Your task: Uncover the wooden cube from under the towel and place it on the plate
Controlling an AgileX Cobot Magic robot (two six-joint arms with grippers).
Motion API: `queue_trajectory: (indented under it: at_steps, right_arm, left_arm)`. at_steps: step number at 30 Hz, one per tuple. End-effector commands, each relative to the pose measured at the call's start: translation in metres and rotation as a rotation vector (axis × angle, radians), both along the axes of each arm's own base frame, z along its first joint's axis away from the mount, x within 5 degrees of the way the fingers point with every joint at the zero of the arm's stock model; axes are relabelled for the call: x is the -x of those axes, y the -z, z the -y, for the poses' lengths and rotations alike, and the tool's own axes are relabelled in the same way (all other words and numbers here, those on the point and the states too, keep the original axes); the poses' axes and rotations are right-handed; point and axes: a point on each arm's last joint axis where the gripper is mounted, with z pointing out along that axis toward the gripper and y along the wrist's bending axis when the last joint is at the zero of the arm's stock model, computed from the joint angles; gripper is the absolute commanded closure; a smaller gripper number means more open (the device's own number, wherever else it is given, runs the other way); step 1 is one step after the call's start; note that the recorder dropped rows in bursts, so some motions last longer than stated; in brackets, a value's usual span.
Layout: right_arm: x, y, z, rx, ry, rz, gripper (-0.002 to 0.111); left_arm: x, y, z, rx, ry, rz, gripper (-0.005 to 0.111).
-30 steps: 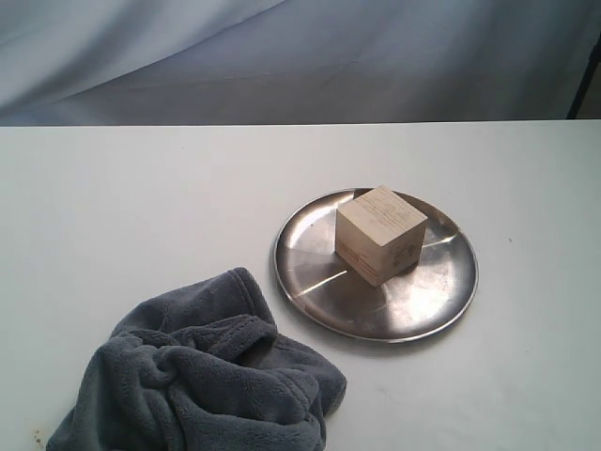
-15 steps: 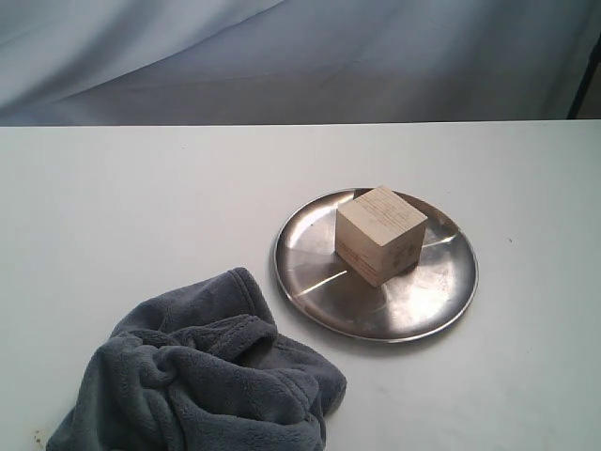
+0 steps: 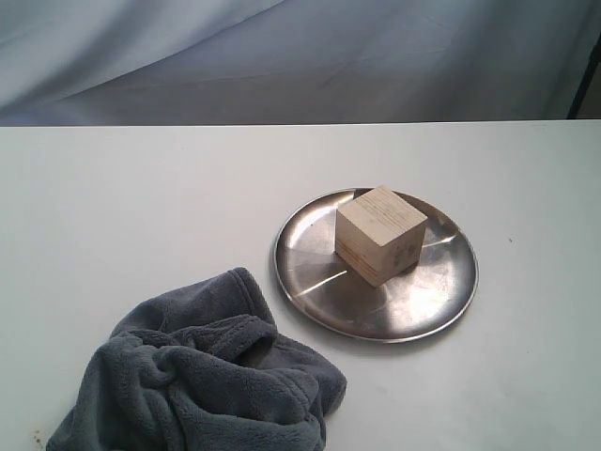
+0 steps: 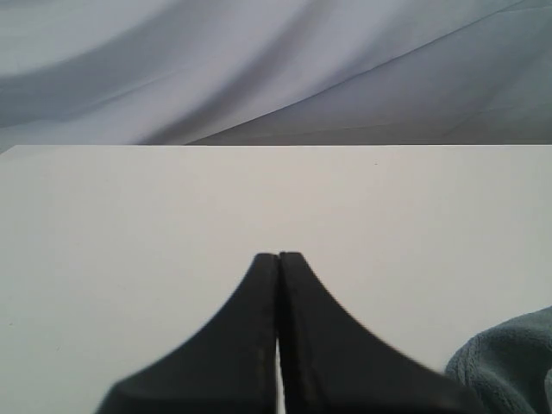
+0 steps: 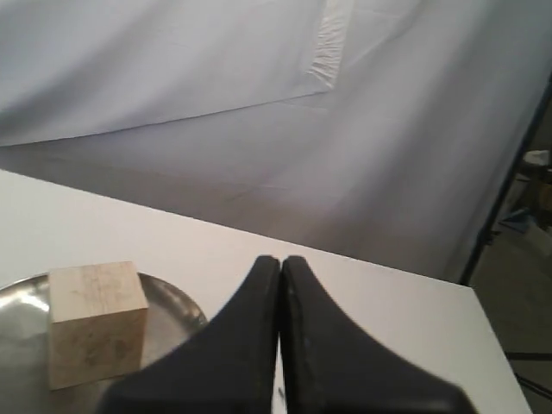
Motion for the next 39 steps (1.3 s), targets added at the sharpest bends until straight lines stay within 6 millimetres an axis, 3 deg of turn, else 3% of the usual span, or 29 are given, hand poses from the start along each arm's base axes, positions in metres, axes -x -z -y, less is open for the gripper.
queue_trajectory:
  at_steps: [1, 7, 16, 39]
  right_arm:
    - [0.006, 0.015, 0.007, -0.038, 0.122, 0.039, 0.108]
    - [0.009, 0.034, 0.015, -0.063, 0.255, 0.021, 0.108]
    - [0.008, 0.071, 0.015, -0.092, 0.27, -0.044, 0.108]
    - [0.01, 0.084, 0.011, -0.06, 0.198, -0.2, 0.108]
  left_arm:
    - [0.0, -0.001, 0.0, 0.002, 0.003, 0.009, 0.107]
    - [0.0, -0.001, 0.0, 0.002, 0.003, 0.009, 0.107]
    - [0.0, -0.001, 0.0, 0.002, 0.003, 0.009, 0.107]
    - [0.0, -0.001, 0.0, 0.002, 0.003, 0.009, 0.107]
